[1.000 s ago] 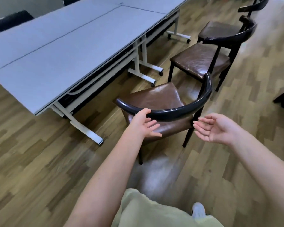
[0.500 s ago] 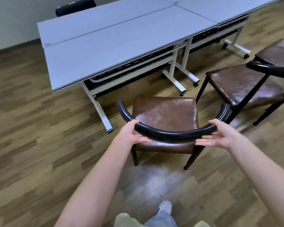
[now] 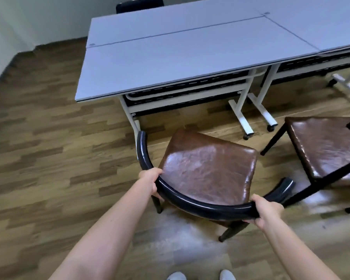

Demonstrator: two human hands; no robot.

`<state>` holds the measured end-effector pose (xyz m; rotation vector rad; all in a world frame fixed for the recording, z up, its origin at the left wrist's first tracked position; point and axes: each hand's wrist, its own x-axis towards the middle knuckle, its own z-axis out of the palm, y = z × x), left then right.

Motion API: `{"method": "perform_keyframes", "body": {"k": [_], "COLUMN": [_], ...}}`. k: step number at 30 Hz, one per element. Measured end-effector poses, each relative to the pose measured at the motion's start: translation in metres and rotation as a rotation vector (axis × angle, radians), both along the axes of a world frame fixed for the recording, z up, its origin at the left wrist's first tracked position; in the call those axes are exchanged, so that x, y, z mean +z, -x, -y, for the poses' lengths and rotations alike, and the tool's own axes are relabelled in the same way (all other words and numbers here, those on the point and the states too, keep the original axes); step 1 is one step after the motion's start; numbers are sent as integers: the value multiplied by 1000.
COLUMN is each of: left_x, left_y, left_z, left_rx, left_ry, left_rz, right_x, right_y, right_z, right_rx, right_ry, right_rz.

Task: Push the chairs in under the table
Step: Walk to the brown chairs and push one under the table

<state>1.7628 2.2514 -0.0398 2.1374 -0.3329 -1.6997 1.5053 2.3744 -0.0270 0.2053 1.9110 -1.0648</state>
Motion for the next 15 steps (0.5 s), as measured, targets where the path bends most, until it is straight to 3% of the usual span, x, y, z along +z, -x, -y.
{"method": "perform_keyframes", "body": {"k": [6, 11, 14, 15], "left_x": [-10, -13, -8, -4], "left_y": [1, 2, 7, 11], "left_z": [-3, -10, -22, -26], "left_rx": [121, 196, 246, 264], "left_ry": [142, 216, 228, 231], "left_rz": [1, -29, -47, -48], "right_x": [-7, 14, 30, 15], "right_y": [-2, 3, 3, 8], "right_z": [0, -1, -7, -4], "right_rx": [42, 223, 174, 63], "right_ry": [-36, -43, 35, 95], "right_rz": [-108, -203, -210, -122]}}
